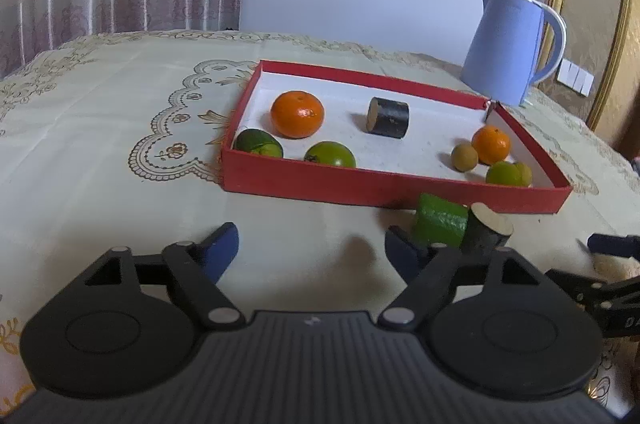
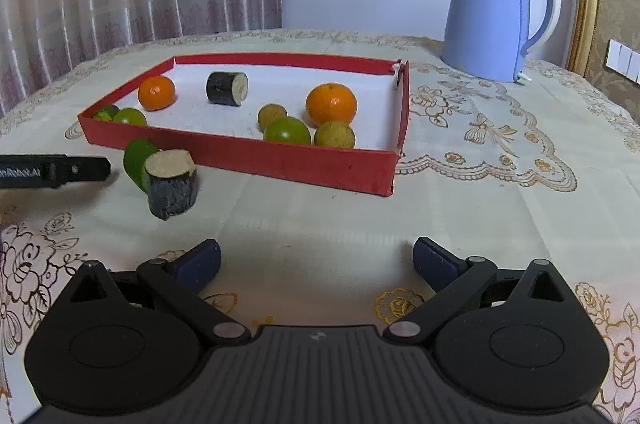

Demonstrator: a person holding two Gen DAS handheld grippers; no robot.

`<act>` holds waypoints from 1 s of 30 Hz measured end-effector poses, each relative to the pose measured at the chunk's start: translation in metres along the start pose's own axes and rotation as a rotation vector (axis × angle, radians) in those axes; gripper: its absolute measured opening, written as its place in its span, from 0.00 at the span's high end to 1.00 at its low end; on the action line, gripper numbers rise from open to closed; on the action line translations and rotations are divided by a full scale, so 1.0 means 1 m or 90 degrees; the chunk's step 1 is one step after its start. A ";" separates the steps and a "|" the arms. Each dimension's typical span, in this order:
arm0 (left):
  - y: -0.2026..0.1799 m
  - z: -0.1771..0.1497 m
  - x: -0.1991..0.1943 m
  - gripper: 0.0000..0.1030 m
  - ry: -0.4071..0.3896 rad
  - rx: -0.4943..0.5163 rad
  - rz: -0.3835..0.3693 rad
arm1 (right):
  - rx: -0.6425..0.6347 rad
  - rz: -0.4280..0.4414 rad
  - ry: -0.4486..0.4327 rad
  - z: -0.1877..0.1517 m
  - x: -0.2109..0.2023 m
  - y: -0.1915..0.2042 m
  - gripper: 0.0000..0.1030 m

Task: Organize fruits
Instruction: 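Close the right tool on the second dark wooden log block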

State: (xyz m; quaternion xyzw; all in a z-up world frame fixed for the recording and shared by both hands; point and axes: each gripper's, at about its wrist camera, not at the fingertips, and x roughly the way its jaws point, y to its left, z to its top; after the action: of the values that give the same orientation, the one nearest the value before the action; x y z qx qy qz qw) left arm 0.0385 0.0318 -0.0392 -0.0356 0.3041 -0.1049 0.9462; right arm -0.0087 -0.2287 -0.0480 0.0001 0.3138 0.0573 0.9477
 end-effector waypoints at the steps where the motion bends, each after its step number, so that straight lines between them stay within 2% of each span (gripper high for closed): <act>1: -0.001 0.000 0.000 0.19 0.002 0.005 0.001 | 0.003 0.003 -0.007 0.000 -0.003 0.001 0.00; 4: -0.007 0.000 0.003 0.16 0.009 0.022 0.009 | 0.006 0.028 -0.023 0.000 -0.012 0.006 0.00; 11: -0.013 0.000 0.007 0.10 0.020 0.046 0.019 | -0.041 0.042 -0.074 0.012 -0.027 0.030 0.00; 14: -0.014 -0.001 0.007 0.08 0.024 0.055 0.024 | -0.044 0.059 -0.073 0.016 -0.024 0.037 0.00; 26: -0.012 0.000 0.008 0.01 0.026 0.047 0.013 | -0.068 0.062 -0.071 0.027 -0.006 0.054 0.01; 29: -0.012 0.000 0.008 0.00 0.026 0.047 0.013 | -0.081 0.064 -0.061 0.029 0.000 0.061 0.08; 30: -0.011 0.000 0.008 0.00 0.027 0.045 0.020 | -0.086 0.064 -0.057 0.030 0.003 0.062 0.13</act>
State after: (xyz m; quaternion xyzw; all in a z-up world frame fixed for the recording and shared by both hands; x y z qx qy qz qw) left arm 0.0431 0.0189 -0.0427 0.0050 0.3207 -0.1017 0.9417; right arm 0.0049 -0.1655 -0.0233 -0.0455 0.2659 0.1261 0.9546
